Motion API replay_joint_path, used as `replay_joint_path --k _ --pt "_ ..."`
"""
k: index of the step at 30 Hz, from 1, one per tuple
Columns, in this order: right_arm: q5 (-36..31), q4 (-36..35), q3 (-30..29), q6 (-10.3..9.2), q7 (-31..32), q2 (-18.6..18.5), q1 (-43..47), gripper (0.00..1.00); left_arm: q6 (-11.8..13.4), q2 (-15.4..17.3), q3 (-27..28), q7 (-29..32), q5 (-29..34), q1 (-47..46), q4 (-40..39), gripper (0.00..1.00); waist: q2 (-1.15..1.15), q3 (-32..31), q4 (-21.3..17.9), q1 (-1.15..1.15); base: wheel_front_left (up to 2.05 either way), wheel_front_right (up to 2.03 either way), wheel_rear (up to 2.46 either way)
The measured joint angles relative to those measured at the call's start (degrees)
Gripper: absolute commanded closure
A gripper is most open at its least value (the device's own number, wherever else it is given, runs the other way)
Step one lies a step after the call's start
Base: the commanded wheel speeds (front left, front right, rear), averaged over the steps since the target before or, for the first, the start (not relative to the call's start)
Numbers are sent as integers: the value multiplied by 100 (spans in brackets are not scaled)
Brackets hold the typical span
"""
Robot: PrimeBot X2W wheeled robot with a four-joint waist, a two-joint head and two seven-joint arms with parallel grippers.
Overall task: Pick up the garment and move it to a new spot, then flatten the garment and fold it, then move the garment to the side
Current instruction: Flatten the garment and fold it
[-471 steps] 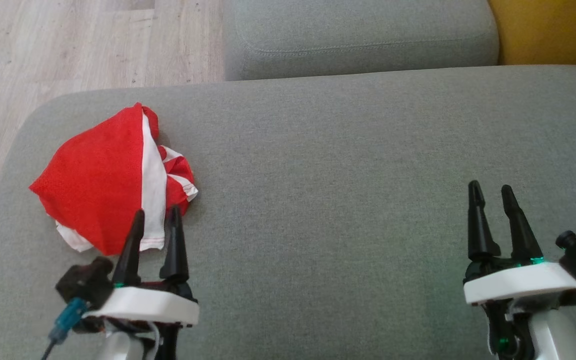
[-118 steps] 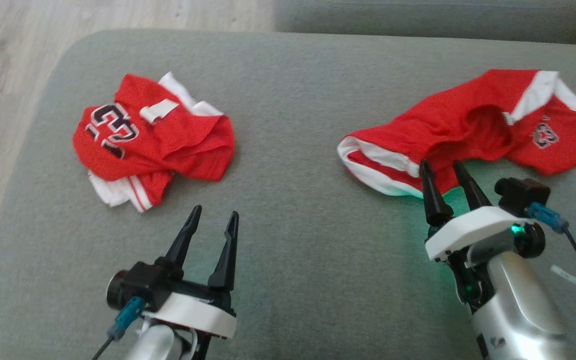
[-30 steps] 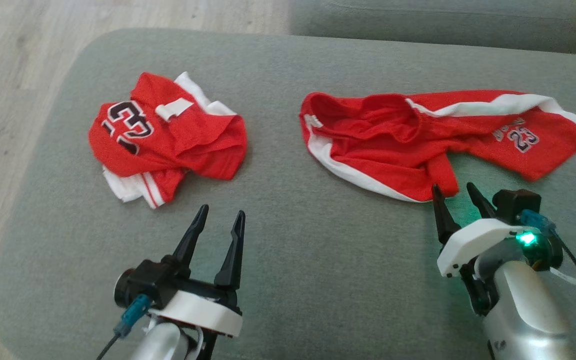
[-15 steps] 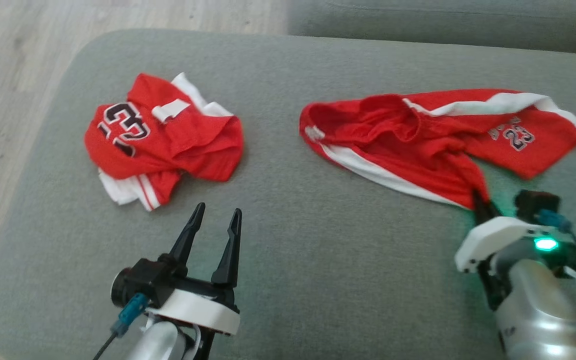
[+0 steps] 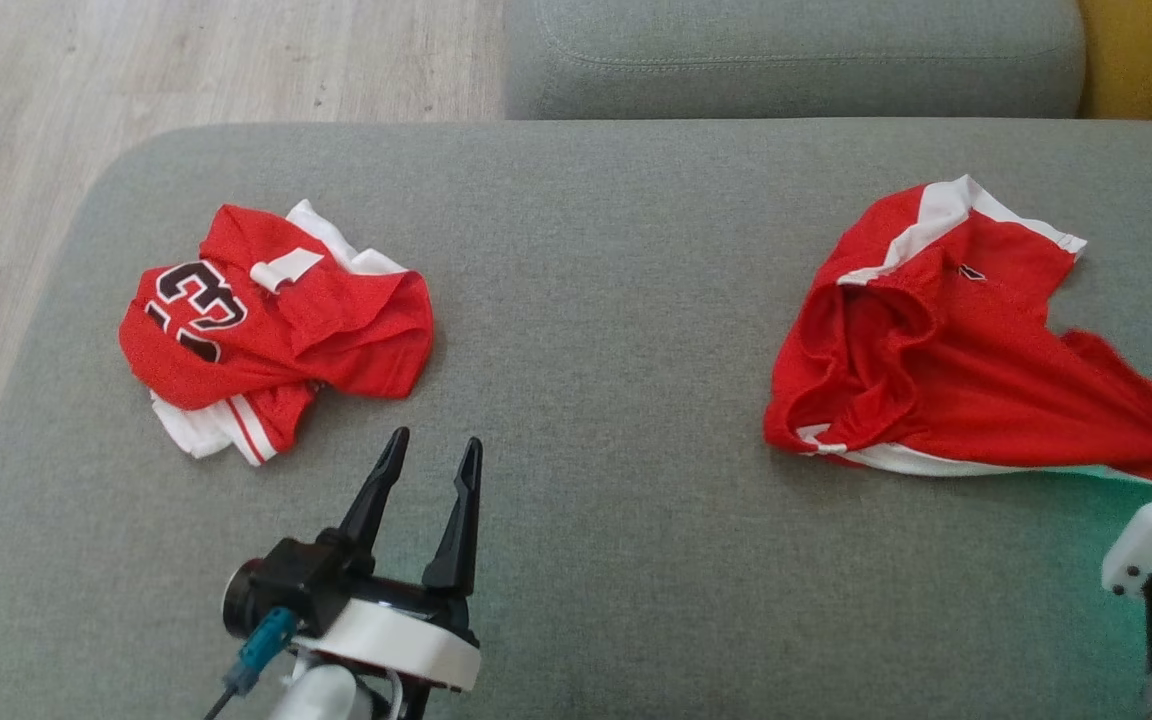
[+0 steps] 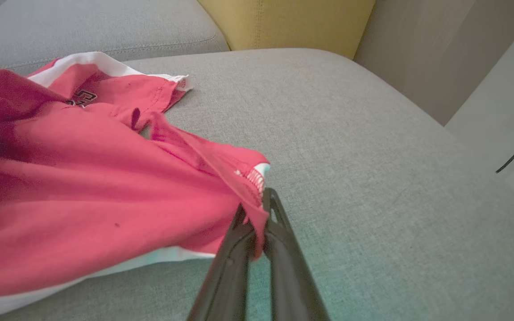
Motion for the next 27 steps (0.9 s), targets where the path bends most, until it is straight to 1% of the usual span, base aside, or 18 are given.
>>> replay_joint_path --k 1,3,5,10,13,16,20,27 --pt "-52 -88 19 0 -27 3 35 0 0 -1 -1 0 -1 6 0 0 0 -7 -1 0 0 0 0" --pt "27 -158 156 0 -120 1 41 0 -1 -2 -1 0 -1 8 0 0 0 -17 2 0 0 0 0" --pt "318 -190 460 0 -334 2 38 0 -2 -7 -2 0 0 10 0 0 0 -31 5 0 0 0 0" --pt "1292 -359 1552 0 -871 1 56 0 -5 -13 -8 0 0 35 4 0 0 -94 7 1 0 0 0" --pt "1886 -532 2258 0 -1013 0 162 0 -5 -11 -13 0 0 69 11 0 0 -139 13 0 0 0 0" --pt "2261 -653 2773 0 -1034 2 424 0 -5 -10 -16 0 0 71 10 0 0 -152 22 0 0 0 0" --pt "2372 -693 3015 0 -895 0 643 0 -5 -10 -33 0 0 70 10 0 0 -131 69 0 0 0 0" --pt "2474 -636 3244 0 -635 -2 409 0 -9 -12 -40 0 -1 59 10 0 0 23 205 1 0 0 0"
